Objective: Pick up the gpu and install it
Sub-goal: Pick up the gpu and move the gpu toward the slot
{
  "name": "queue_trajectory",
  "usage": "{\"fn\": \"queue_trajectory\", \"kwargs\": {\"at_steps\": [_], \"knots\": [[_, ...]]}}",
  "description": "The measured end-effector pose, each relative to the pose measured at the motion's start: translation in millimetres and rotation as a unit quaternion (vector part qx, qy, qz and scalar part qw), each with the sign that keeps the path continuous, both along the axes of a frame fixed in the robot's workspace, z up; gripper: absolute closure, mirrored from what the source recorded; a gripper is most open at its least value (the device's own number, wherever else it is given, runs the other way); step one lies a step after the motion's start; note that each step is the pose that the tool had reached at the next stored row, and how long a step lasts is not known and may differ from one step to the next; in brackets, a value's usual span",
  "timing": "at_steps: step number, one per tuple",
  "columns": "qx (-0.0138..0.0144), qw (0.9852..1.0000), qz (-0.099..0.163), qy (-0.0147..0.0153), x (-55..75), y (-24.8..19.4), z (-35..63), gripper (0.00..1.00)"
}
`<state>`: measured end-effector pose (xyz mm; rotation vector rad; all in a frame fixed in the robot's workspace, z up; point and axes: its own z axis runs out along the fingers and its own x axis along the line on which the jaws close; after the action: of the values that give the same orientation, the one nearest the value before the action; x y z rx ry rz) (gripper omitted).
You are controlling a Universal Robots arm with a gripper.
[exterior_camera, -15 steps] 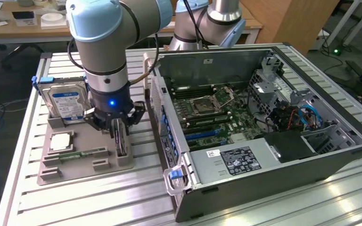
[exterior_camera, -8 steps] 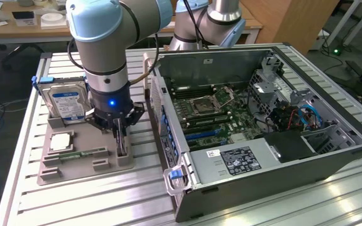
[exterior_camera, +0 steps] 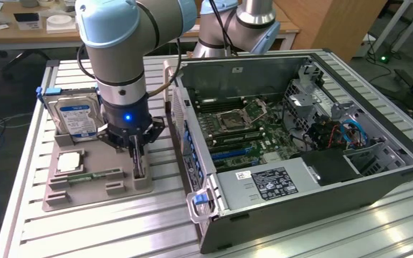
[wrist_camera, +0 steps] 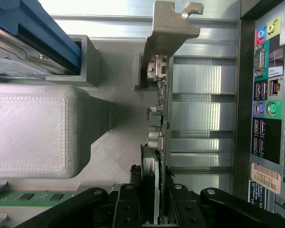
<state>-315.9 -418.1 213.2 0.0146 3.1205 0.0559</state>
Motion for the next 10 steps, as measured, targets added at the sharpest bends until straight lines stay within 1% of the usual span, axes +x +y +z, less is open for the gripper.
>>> {"fn": "queue_trajectory", "kwargs": {"at_steps": [10], "knots": [[0.0,1.0,0.0,0.0,0.0,0.0,0.0,0.73]]}}
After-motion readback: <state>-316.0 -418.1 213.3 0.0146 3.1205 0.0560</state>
